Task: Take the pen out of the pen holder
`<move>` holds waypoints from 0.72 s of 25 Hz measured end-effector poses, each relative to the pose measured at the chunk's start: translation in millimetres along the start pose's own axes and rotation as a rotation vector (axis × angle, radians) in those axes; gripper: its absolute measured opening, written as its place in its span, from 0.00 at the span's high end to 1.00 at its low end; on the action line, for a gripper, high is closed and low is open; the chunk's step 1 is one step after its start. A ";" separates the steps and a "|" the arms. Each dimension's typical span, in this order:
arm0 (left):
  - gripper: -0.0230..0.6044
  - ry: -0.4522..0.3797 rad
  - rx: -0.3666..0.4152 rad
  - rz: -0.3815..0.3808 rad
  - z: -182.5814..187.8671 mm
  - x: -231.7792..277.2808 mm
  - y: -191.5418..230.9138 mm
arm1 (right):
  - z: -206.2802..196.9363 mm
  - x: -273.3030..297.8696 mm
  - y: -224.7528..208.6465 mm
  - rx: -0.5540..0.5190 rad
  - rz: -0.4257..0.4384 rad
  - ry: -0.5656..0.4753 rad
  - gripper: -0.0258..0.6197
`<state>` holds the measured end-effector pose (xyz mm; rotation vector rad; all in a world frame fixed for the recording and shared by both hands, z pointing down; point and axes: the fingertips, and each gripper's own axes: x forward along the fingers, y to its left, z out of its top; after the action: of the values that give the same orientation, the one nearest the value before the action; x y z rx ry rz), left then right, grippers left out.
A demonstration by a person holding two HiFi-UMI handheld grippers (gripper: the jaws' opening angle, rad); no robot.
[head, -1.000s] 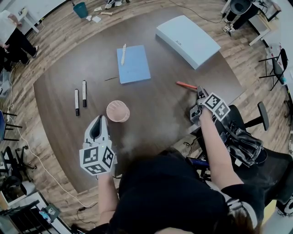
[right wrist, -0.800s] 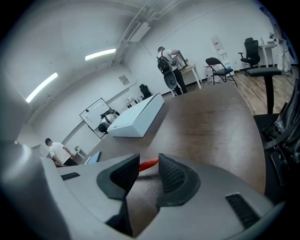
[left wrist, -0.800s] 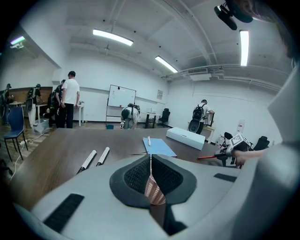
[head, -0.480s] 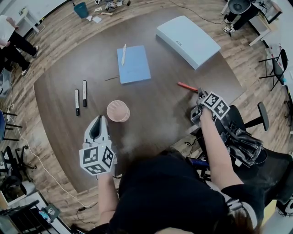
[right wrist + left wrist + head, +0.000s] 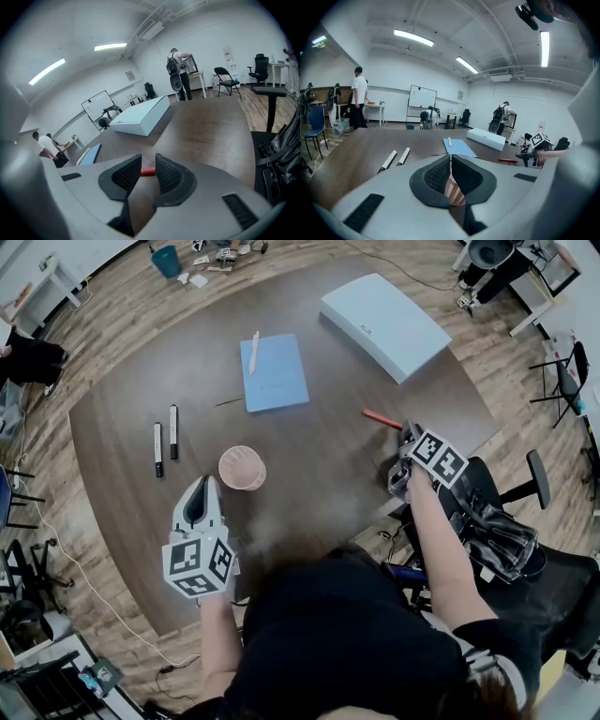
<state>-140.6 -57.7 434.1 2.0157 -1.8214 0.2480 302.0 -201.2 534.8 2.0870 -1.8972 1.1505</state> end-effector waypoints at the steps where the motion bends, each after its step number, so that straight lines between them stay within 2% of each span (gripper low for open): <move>1: 0.91 -0.001 -0.001 0.000 0.1 0.0 0.2 | -0.2 -0.9 5.1 -0.012 0.010 -0.001 0.80; 9: 0.91 -0.010 -0.011 0.010 2.2 -0.6 3.1 | -5.5 -9.3 48.5 -0.066 0.078 -0.005 0.91; 18: 0.91 -0.019 -0.019 0.026 3.2 -3.6 5.5 | -20.2 -23.4 110.8 -0.143 0.208 0.032 0.93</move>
<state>-146.9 -56.0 430.8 1.9892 -1.8554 0.2195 195.8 -195.8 490.8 1.8235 -2.1527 1.0415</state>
